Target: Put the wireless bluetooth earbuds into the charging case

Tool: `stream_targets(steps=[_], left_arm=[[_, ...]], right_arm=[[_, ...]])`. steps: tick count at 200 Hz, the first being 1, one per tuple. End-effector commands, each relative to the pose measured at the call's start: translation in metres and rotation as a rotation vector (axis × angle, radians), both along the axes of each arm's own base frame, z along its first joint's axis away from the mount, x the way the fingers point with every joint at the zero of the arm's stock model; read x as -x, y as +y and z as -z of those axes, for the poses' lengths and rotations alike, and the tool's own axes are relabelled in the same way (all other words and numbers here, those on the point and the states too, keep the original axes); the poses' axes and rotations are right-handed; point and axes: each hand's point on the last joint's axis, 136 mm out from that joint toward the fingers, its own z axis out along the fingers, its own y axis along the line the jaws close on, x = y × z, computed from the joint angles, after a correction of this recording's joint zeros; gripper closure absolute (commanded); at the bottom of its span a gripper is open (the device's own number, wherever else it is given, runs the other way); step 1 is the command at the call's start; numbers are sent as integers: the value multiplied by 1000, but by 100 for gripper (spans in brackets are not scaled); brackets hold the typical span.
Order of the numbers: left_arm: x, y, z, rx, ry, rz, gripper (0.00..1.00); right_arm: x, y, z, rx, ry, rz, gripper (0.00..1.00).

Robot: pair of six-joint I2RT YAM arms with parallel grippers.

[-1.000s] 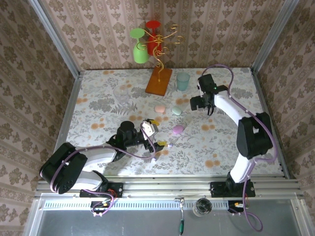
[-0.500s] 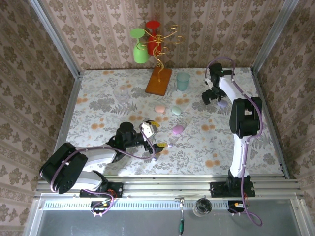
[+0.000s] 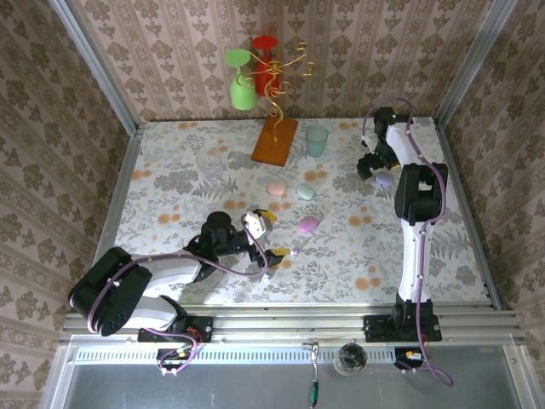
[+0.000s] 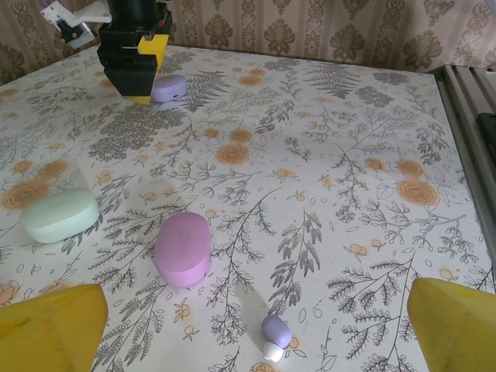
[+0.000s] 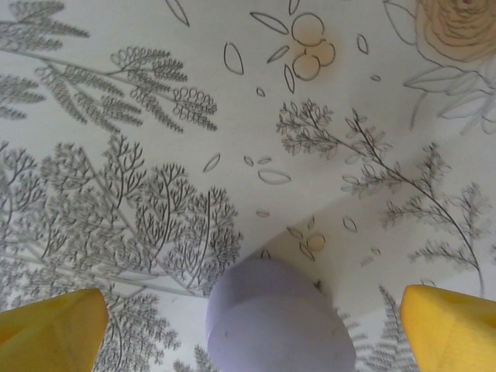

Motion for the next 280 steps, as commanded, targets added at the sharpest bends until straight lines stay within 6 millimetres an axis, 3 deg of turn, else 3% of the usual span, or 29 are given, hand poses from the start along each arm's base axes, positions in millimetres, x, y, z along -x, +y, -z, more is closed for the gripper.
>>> stream_targets(steps=[1,27,72,83,116,135,155,187,213,256,280], left_arm=[[2,-4,-4,15,21,22,0],[1,-4,-3,17,23,15,0],[1,-5,-3,19,23,20,0],[1,-6,-3,21,23,25,0],[0,-8,-3,30,24,30,0],[-1,-7,-2,30,24,25,0],[-5,-6,0,29,25,-10,0],[-27,-8,-5,55,13,-152,0],[-46,-7,-14,112,-11,-289,0],[-63,-9,-40,269,-26,-449,0],[-64,-26,-41,249,-71,-472,0]], right_arm=[[19,6,16,-55,122,3,5],[27,7,17,-74,151,25,13],[39,6,2,-96,141,76,26],[38,7,0,-99,130,92,30],[34,5,7,-95,121,147,55],[32,0,11,-71,119,193,58],[29,-2,2,-62,75,251,63],[26,21,-32,-180,-126,336,64],[33,50,-68,-395,-298,446,65],[63,101,-112,-810,-476,564,67],[89,125,-133,-987,-504,584,70]])
